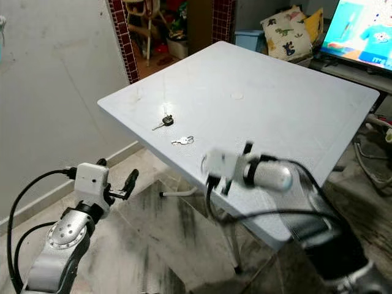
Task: Hang keys on a hook
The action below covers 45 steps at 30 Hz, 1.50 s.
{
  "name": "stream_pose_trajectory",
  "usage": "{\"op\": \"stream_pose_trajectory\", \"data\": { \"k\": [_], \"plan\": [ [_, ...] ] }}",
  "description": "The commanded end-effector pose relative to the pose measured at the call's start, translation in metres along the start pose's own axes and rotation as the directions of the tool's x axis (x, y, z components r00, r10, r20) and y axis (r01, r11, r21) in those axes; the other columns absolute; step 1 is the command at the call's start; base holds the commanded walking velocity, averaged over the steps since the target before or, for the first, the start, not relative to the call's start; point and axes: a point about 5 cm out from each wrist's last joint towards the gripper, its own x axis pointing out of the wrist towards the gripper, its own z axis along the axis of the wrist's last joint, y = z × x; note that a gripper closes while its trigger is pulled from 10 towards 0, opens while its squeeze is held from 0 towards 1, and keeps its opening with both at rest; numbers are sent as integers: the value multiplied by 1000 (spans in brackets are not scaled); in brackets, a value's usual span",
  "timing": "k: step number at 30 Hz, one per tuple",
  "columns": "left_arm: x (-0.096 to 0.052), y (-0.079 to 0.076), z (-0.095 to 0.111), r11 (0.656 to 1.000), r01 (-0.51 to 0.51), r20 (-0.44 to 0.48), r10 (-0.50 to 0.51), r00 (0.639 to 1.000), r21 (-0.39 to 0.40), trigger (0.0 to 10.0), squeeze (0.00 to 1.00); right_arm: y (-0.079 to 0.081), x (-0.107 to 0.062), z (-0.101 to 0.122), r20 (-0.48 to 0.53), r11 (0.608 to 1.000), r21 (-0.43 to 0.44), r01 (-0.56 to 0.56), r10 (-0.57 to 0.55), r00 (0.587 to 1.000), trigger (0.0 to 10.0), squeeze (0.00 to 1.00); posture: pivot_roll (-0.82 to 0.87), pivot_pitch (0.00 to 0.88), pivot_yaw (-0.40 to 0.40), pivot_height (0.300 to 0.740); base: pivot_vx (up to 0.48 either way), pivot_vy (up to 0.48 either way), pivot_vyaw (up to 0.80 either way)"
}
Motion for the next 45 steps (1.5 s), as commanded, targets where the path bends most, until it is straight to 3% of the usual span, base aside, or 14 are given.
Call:
{"op": "stream_pose_trajectory", "data": {
  "k": [1, 3, 6, 8, 11, 18, 26, 28, 30, 32, 33, 34, 35, 45],
  "plan": [
    [-1, 4, -1, 1000, -12, -9, 12, 1000, 9, 10000, 0, 16, -9, -1, 30, 986, 35, -162, 161, 986, 10000, 0, -34, 44, 59, 740, 0, 0, 0],
    [-1, 4, -1, 1000, -11, -10, 12, 1000, 9, 10000, 0, 13, -11, 24, 243, 962, 207, -178, 125, 962, 10000, 0, -34, 43, 59, 740, 0, 0, 0],
    [-1, 4, -1, 1000, -8, -10, 8, 1000, 8, 10000, 0, -29, 5, 17, 130, 889, 421, 180, -255, 958, 10000, 0, -37, 43, 59, 740, 0, 0, 0],
    [-1, 3, -2, 1000, -6, -10, 6, 1000, 7, 10000, 0, -46, 6, 5, 26, 741, 590, 320, -414, 910, 10000, 0, -40, 42, 60, 740, 0, 0, 0],
    [0, 3, -2, 1000, -5, -9, 5, 1000, 10, 10000, 0, -45, 9, -15, -79, 548, 767, 333, -435, 897, 10000, 0, -35, 41, 58, 740, 0, 0, 0],
    [0, 4, -2, 1000, -7, -10, 7, 1000, 9, 10000, 0, -37, 8, -18, -85, 592, 735, 330, -403, 911, 10000, 0, -33, 38, 60, 740, 0, 0, 0],
    [1, 5, -2, 1000, -13, -6, 13, 1000, 10, 10000, 0, -37, 15, -12, -81, 546, 779, 308, -400, 913, 10000, 0, -32, 30, 62, 740, 0, 0, 0],
    [1, 8, 0, 999, -48, 2, 48, 999, 15, 10000, 0, -32, 16, 0, 17, 590, 775, 225, -375, 927, 10000, 0, -32, 29, 61, 740, 0, 0, 0],
    [1, 11, 2, 997, -73, 14, 73, 997, 20, 10000, 0, -20, 15, 20, 185, 689, 719, 87, -310, 932, 10000, 0, -29, 27, 61, 740, 0, 0, 0],
    [1, 12, 3, 997, -77, 17, 77, 997, 22, 10000, 0, -16, 15, 24, 219, 709, 703, 52, -286, 933, 10000, 0, -28, 28, 60, 740, 0, 0, 0],
    [1, 13, 3, 996, -86, 18, 85, 996, 22, 10000, 0, 2, 12, 36, 322, 790, 608, -82, -151, 935, 10000, 0, -30, 29, 61, 740, 0, 0, 0],
    [1, 13, 3, 996, -86, 18, 85, 996, 22, 10000, 0, 2, 12, 36, 322, 790, 608, -82, -151, 935, 10000, 0, -30, 29, 61, 740, 0, 0, 0],
    [1, 14, 3, 996, -85, 17, 85, 996, 22, 10000, 0, 23, 7, 43, 387, 864, 458, -208, 17, 922, 10000, 0, -31, 29, 61, 740, 0, 0, 0],
    [2, 12, 3, 995, -101, 24, 101, 995, 18, 10000, 0, 37, 4, 27, 279, 950, 236, -205, 136, 951, 10000, 0, -37, 30, 63, 740, 0, 0, 0]
  ]
}}
